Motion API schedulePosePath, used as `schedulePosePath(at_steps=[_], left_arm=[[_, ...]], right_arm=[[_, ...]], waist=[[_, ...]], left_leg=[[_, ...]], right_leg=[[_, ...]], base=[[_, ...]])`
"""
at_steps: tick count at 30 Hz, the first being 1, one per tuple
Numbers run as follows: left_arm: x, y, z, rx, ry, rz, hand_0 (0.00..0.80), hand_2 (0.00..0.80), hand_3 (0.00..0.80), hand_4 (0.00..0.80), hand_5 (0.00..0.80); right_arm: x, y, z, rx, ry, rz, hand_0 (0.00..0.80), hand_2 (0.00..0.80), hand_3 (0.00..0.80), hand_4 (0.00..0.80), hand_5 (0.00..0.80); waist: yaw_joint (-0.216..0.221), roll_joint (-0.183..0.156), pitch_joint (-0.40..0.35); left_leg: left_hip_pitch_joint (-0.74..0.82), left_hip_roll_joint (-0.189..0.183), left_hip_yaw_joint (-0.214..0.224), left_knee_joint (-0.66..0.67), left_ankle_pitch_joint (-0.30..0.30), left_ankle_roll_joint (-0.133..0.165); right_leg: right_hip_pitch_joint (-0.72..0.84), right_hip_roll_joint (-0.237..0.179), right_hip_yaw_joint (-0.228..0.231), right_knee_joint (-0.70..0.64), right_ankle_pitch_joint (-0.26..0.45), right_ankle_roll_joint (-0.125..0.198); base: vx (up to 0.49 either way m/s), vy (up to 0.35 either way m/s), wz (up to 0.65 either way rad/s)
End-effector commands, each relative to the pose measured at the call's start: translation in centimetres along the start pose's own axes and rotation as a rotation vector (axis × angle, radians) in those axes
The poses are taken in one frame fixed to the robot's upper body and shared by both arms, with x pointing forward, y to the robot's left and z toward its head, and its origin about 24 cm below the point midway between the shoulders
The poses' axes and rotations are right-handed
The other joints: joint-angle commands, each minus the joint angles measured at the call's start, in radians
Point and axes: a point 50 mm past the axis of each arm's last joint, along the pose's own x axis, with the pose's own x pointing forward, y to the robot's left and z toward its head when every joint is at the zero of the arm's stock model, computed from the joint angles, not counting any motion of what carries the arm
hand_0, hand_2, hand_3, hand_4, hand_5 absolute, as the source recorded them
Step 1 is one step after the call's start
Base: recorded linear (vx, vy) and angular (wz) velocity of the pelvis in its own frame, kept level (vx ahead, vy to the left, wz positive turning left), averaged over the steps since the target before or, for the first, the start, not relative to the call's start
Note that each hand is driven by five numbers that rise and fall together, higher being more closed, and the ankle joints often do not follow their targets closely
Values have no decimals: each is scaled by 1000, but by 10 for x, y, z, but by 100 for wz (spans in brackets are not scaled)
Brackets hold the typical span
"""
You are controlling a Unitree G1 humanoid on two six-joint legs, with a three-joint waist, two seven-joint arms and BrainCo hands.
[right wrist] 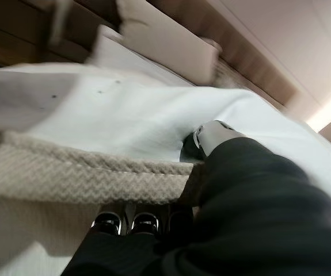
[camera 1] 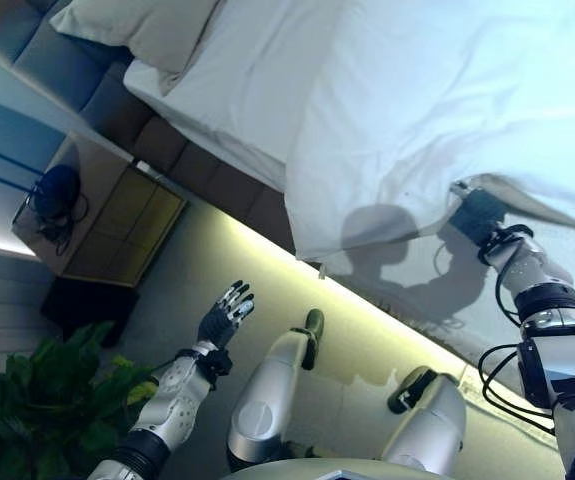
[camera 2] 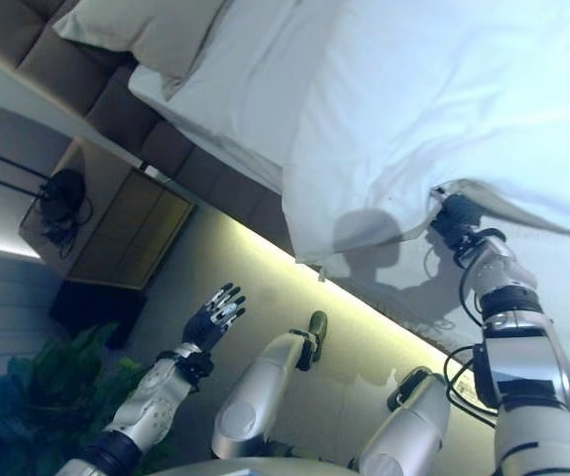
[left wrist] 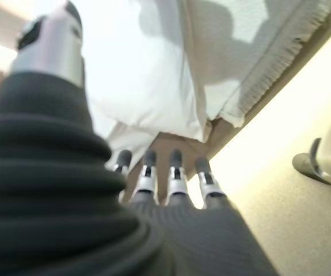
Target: Make the bed neatly
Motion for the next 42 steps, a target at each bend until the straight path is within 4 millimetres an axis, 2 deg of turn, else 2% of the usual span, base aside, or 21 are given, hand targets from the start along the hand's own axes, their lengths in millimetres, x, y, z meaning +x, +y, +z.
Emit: schedulePosePath(at_steps=[1, 5, 10, 14, 21, 24, 29, 30, 31, 32, 37, 42], left_arm=[[-14, 11, 3, 8, -7, 28, 0, 0, 0, 0, 0], [-17, 14, -2, 14, 36, 29, 0, 0, 0, 0, 0], [-22, 17, -6, 26, 83, 39, 0, 0, 0, 0, 0], [-27, 23, -9, 29, 92, 84, 0, 0, 0, 0, 0], [-37, 39, -11, 48, 103, 151, 0, 0, 0, 0, 0], [-41, 42, -12, 60, 105, 154, 0, 0, 0, 0, 0], [-45, 44, -14, 83, 117, 147, 0, 0, 0, 0, 0], [-47, 44, -14, 82, 118, 150, 0, 0, 0, 0, 0], [-48, 44, -15, 82, 119, 151, 0, 0, 0, 0, 0], [-49, 44, -14, 83, 120, 151, 0, 0, 0, 0, 0], [-52, 46, -14, 99, 129, 139, 0, 0, 0, 0, 0], [-50, 44, -12, 103, 127, 140, 0, 0, 0, 0, 0]], right_arm=[[10, 31, -15, 46, 10, 133, 800, 800, 800, 800, 800], [14, 45, -47, 22, 97, 149, 800, 800, 800, 800, 800], [19, 68, -77, -26, 184, 173, 800, 800, 800, 800, 800], [24, 92, -89, -23, 235, 237, 800, 800, 800, 800, 800], [29, 123, -105, -14, 290, 307, 800, 800, 800, 800, 800], [29, 140, -112, -57, 306, 379, 800, 800, 800, 800, 800], [30, 168, -118, -17, 331, 422, 800, 800, 800, 800, 800], [30, 168, -120, -22, 342, 398, 602, 602, 602, 602, 602], [30, 168, -122, -29, 346, 379, 279, 279, 279, 279, 279], [30, 166, -124, -36, 352, 359, 0, 0, 0, 0, 0], [31, 150, -127, -39, 388, 284, 0, 0, 0, 0, 0], [27, 144, -135, -29, 416, 276, 0, 0, 0, 0, 0]], waist=[[53, -40, -76], [94, -66, -105], [154, -104, -141], [199, -124, -158], [265, -159, -165], [284, -170, -163], [307, -179, -170], [309, -179, -173], [310, -179, -173], [312, -180, -173], [313, -190, -172], [305, -197, -176]], left_leg=[[45, 18, -32, 44, -46, 2], [120, 13, -49, -8, -29, 3], [211, 5, -76, -64, -16, 5], [253, 6, -95, -92, -6, -2], [292, 13, -134, -116, 14, -18], [303, 18, -139, -131, 27, -23], [302, 13, -151, -138, 47, -28], [304, 12, -153, -140, 49, -28], [306, 12, -154, -141, 51, -28], [307, 13, -156, -143, 52, -28], [315, 22, -153, -158, 61, -33], [328, 31, -144, -182, 66, -33]], right_leg=[[88, -34, 37, -353, 425, 112], [215, -41, -17, -437, 449, 122], [351, -46, -75, -510, 465, 138], [445, -39, -122, -557, 466, 147], [557, -40, -203, -599, 477, 159], [600, -31, -231, -625, 480, 164], [642, -22, -263, -651, 491, 171], [649, -20, -267, -654, 492, 171], [653, -18, -270, -658, 494, 170], [657, -16, -272, -662, 496, 170], [680, 1, -281, -694, 512, 174], [691, 24, -276, -724, 517, 175]], base=[[104, 40, 17], [137, 28, 20], [164, 44, 23], [119, 63, 39], [73, 36, 30], [32, 5, 17], [10, 10, 10], [0, 0, 0], [0, 0, 0], [0, 0, 0], [-3, -54, -1], [1, -59, -8]])
